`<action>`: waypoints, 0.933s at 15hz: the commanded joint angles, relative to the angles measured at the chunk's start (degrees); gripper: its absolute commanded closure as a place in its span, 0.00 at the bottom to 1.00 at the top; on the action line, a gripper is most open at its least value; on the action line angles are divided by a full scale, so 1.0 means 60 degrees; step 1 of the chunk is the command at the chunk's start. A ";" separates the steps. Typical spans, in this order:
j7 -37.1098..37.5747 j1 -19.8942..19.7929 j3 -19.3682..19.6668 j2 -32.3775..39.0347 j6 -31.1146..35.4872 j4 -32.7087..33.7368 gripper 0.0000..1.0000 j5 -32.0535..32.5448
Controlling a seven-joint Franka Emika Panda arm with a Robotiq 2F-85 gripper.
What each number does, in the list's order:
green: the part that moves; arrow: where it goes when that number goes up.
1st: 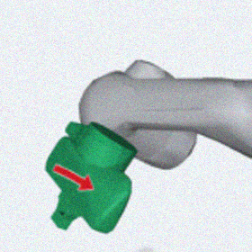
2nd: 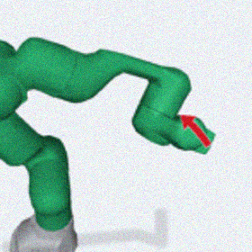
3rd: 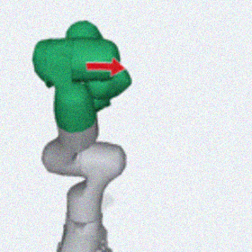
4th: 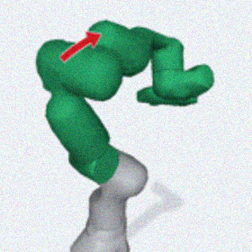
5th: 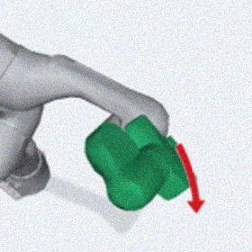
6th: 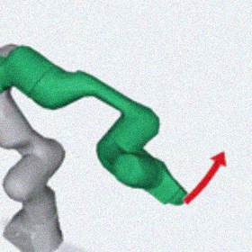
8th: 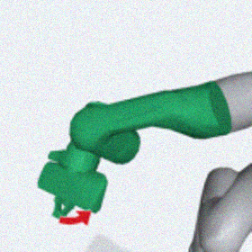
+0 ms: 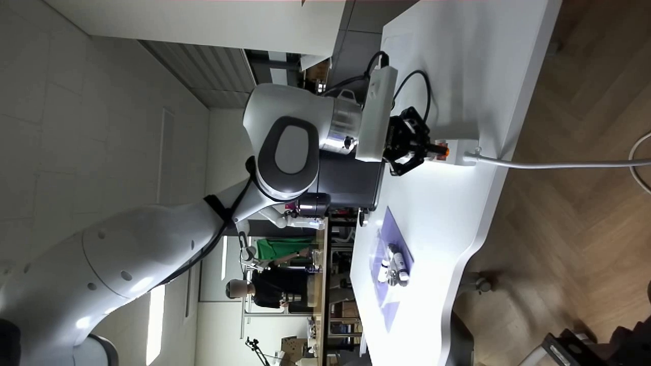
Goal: Turn off the extension cord
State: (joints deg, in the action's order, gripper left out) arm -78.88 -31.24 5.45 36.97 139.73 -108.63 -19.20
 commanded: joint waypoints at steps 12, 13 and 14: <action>-0.0094 0.0424 -0.0005 -0.0193 0.2318 -0.1656 1.00 0.1078; -0.0055 0.0499 -0.0008 -0.0309 0.2785 -0.1976 1.00 0.1312; -0.0010 0.0547 -0.0030 -0.0433 0.3208 -0.2258 1.00 0.1526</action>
State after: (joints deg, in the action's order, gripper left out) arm -79.16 -29.34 4.92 34.09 151.50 -116.02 -13.37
